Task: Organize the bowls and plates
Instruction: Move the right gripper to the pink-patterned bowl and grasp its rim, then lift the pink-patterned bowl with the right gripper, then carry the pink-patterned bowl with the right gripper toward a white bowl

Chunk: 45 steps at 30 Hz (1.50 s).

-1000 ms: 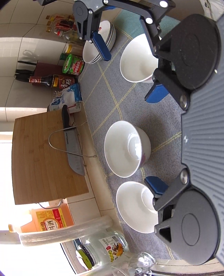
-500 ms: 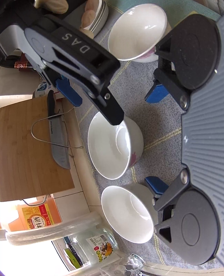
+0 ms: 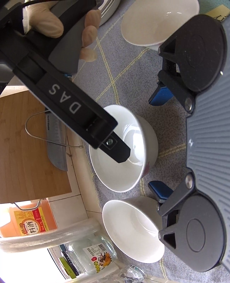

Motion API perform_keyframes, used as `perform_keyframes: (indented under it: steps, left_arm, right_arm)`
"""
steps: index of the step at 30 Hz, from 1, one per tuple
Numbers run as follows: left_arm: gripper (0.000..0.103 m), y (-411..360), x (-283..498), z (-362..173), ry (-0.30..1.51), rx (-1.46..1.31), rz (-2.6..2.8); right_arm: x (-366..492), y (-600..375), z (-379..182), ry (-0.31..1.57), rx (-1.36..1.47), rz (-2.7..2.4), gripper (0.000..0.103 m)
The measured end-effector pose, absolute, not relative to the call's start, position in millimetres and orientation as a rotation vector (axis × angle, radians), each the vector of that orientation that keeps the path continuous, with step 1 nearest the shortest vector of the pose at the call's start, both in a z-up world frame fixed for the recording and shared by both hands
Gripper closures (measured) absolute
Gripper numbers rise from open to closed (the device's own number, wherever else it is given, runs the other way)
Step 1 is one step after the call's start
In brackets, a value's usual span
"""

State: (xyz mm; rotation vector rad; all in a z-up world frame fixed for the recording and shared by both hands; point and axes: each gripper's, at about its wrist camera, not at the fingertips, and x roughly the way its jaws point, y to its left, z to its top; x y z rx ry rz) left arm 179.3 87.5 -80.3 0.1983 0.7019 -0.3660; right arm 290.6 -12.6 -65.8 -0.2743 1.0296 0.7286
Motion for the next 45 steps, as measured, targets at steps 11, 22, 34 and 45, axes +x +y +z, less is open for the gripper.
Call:
perform_keyframes:
  steps: [11,22,34,45]
  left_arm:
    - [0.017,89,185,-80,0.69,0.191,-0.37]
    - [0.019,90,188,-82,0.671,0.185,-0.361]
    - [0.019,92,188,-80,0.661,0.186,-0.363]
    - [0.019,91,174,-59,0.651,0.21,-0.399]
  right_arm:
    - [295,-7,-74,1.057,-0.29,0.78,0.012]
    - [294,-9,-75,1.069,-0.265,0.811,0.018]
    - [295,-10,-73,1.064,-0.232,0.803,0.018]
    - [281,-20,-49,1.045,-0.178,0.789,0.018]
